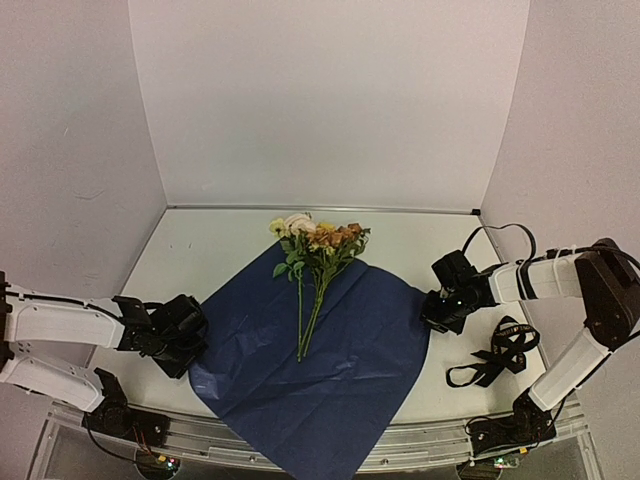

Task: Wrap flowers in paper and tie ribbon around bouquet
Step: Adjust the flattened wrapping paper at the center of the board.

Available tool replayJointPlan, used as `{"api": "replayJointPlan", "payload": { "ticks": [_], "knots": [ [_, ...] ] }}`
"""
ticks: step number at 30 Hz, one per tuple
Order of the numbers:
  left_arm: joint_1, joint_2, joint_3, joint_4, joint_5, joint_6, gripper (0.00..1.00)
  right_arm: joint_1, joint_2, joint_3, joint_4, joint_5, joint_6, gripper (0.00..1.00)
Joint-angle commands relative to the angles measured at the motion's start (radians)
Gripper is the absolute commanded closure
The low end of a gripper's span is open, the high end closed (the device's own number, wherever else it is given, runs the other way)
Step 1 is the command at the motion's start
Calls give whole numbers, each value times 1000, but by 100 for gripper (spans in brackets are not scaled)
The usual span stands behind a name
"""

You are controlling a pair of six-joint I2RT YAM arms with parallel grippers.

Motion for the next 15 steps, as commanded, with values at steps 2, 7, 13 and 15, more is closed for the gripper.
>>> {"api": "replayJointPlan", "payload": {
  "ticks": [2,7,13,15],
  "knots": [
    [103,21,-3,105,3,148,66,-16,15,17,-1,-4,-32,100],
    [186,47,0,137,42,243,80,-31,15,16,-9,-12,-37,100],
    [189,53,14,103,56,280,83,-31,-20,8,-67,-35,-33,100],
    [189,44,18,82,47,295,82,-31,-32,-7,-88,-34,-28,100]
  ]
}}
